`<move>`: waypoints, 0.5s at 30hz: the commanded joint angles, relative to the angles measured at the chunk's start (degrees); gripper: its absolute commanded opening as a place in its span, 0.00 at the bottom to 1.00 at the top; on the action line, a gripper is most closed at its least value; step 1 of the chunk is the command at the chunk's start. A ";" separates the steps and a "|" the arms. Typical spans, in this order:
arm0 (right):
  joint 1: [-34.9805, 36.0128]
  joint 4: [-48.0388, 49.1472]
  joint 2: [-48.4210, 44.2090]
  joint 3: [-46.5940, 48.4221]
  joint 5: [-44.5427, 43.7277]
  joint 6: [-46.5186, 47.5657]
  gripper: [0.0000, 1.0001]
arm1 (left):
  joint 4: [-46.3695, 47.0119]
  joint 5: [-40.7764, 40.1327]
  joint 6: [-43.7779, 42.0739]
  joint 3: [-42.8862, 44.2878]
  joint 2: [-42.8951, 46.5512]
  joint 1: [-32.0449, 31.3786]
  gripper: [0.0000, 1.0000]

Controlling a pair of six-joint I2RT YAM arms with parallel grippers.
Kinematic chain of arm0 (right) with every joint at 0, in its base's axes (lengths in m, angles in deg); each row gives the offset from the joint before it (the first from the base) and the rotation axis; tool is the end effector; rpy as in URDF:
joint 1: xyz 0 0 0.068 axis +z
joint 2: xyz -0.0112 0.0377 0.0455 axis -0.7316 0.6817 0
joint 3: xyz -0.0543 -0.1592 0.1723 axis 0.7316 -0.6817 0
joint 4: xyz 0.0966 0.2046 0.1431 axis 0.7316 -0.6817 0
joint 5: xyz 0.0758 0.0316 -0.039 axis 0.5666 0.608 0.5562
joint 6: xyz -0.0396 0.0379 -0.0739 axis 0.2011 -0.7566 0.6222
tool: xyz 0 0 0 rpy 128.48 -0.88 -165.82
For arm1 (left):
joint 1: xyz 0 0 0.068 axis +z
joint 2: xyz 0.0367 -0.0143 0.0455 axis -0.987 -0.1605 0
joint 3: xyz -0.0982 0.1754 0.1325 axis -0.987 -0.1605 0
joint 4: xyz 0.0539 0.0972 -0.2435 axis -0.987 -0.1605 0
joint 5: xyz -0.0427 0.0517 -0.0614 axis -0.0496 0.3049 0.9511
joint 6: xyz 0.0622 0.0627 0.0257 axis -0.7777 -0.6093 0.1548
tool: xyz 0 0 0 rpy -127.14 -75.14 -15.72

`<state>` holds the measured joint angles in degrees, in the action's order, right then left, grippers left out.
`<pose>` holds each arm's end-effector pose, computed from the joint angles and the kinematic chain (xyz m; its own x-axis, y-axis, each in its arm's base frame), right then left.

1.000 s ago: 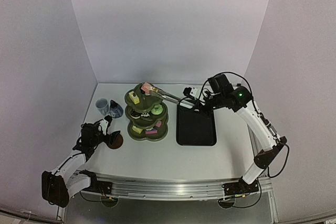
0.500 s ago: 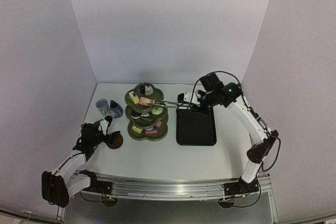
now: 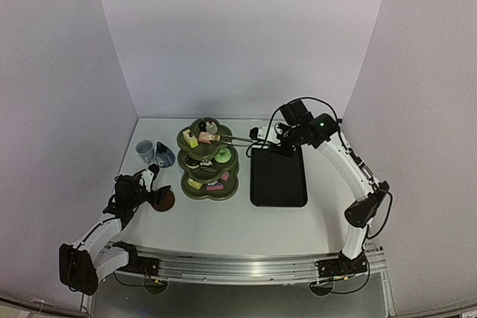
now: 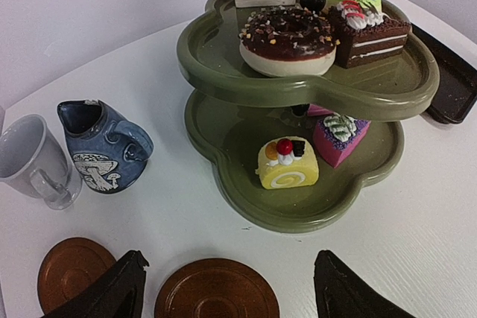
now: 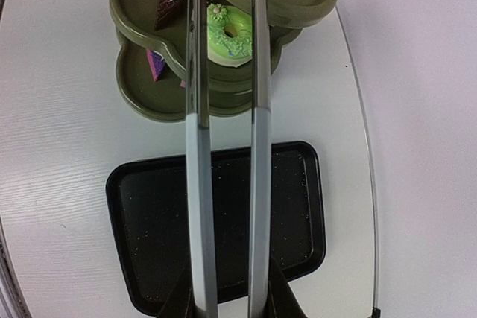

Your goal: Serve the afternoon tea

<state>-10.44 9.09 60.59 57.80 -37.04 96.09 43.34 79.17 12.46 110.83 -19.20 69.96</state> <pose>0.3315 0.2541 0.3446 0.0865 -0.8825 -0.4623 -0.8790 0.1508 -0.4524 0.2567 -0.0766 0.1514 -0.3090 0.3107 -0.8989 0.5659 0.8197 0.0887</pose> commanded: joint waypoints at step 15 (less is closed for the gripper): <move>-0.18 1.18 2.34 3.88 -2.19 0.30 0.15 | 0.21 -0.35 -1.04 0.21 1.41 0.36 0.78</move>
<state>-10.44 9.04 62.87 59.27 -39.24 96.52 43.34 79.17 12.41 110.83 -18.78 69.96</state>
